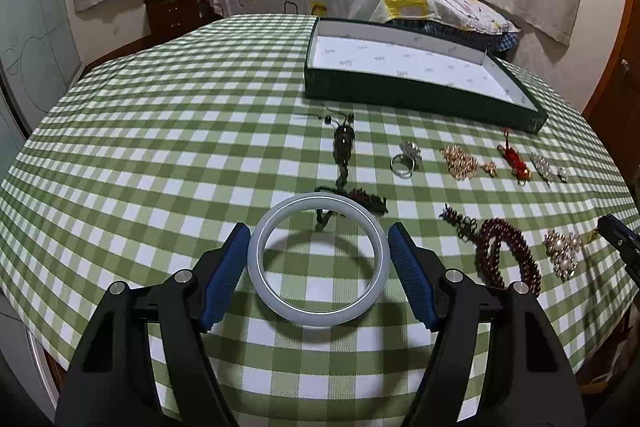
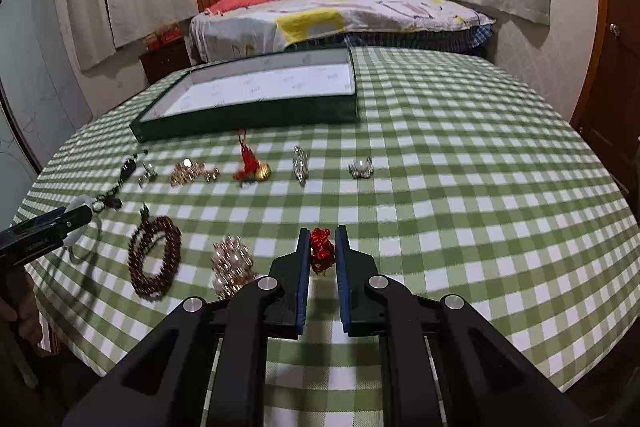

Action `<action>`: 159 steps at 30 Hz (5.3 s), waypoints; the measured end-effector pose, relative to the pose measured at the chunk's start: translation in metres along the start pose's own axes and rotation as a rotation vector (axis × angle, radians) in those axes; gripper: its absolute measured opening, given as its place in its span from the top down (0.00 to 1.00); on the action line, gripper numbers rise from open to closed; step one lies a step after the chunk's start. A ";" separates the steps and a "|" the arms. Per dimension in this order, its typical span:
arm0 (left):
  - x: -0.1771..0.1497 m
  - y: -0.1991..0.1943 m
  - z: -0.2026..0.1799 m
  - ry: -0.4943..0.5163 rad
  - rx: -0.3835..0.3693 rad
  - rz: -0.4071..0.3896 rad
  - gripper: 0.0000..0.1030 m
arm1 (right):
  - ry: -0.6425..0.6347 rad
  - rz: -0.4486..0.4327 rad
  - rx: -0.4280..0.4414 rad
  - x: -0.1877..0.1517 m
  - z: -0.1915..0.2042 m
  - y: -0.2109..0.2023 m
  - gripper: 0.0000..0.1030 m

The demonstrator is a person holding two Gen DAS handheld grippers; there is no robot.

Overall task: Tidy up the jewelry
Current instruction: 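Lower the bangle into the green box with the left tool while the right tool lowers the charm there, then withdraw the left tool from the box while the right tool grasps the gold pearl brooch, then grasp the dark red bead bracelet with the left tool while the right tool holds the brooch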

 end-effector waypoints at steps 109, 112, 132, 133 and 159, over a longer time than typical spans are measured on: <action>0.015 -0.017 -0.005 0.005 0.039 -0.103 0.17 | -0.066 -0.009 0.114 -0.009 0.054 0.018 0.55; 0.007 -0.018 -0.002 0.007 0.042 -0.098 0.17 | -0.053 0.004 0.121 -0.014 0.054 0.021 0.55; -0.005 -0.008 -0.014 0.012 0.014 -0.048 0.17 | -0.123 0.017 0.088 -0.019 0.061 0.025 0.76; -0.004 -0.008 -0.016 0.016 0.011 -0.050 0.17 | -0.124 0.016 0.082 -0.019 0.059 0.024 0.76; -0.022 0.004 -0.113 0.156 -0.064 0.017 0.17 | -0.071 -0.011 0.005 -0.009 0.007 0.017 0.76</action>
Point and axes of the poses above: each gripper's, at about its wrist camera, not at the fingertips, and y roughly the way its jaws point, z to its left, x to its top, the point moved 9 cm from there along y, roughly the way its jaws point, and after that the axes turned 8 degrees about -y, right-handed, at the moved point
